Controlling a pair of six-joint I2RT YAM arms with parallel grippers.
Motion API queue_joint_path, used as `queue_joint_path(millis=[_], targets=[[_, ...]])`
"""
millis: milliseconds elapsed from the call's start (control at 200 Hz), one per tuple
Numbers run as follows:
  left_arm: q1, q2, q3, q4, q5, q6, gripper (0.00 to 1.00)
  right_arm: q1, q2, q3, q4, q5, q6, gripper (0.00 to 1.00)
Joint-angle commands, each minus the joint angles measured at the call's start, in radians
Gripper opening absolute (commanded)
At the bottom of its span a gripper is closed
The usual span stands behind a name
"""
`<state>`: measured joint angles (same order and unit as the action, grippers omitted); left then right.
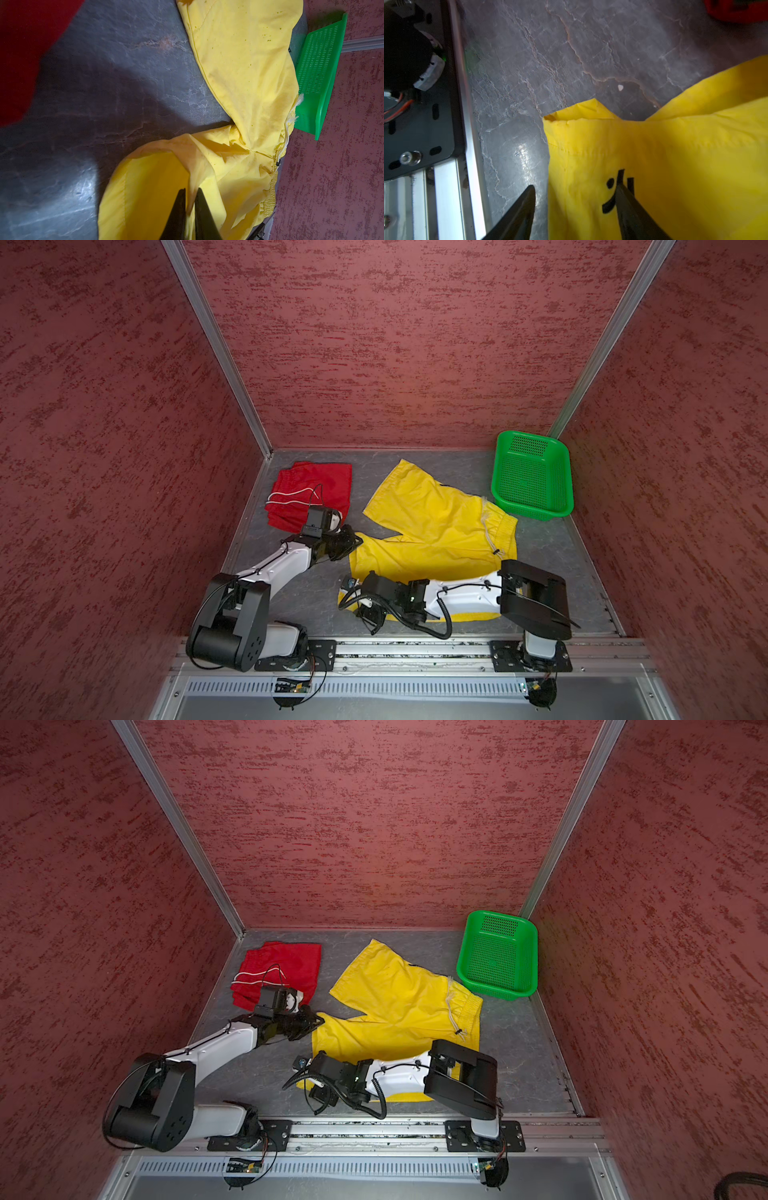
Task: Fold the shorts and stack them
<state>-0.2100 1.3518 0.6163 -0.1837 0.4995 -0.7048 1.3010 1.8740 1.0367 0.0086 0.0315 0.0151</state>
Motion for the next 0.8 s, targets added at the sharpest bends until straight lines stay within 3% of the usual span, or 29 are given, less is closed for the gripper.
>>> queue_joint_path(millis=[0, 165, 376, 486, 631, 797], targets=[[0.008, -0.023, -0.017, 0.005, 0.021, -0.01, 0.13, 0.006, 0.029, 0.048, 0.044, 0.015, -0.047, 0.6], [0.01, -0.03, -0.02, 0.001, 0.018, -0.01, 0.13, 0.006, 0.042, 0.054, 0.069, 0.001, -0.054, 0.31], [0.023, -0.016, -0.011, 0.0, 0.014, 0.002, 0.14, 0.007, -0.01, -0.01, 0.082, -0.053, -0.064, 0.06], [0.027, -0.013, -0.006, -0.006, 0.02, 0.005, 0.18, 0.012, -0.053, -0.064, 0.112, -0.095, -0.075, 0.01], [0.044, -0.049, 0.001, -0.056, 0.008, 0.018, 0.49, 0.015, -0.107, -0.146, 0.172, -0.138, -0.096, 0.0], [0.109, -0.141, -0.024, -0.128, -0.017, 0.03, 0.59, 0.015, -0.176, -0.233, 0.241, -0.123, -0.089, 0.0]])
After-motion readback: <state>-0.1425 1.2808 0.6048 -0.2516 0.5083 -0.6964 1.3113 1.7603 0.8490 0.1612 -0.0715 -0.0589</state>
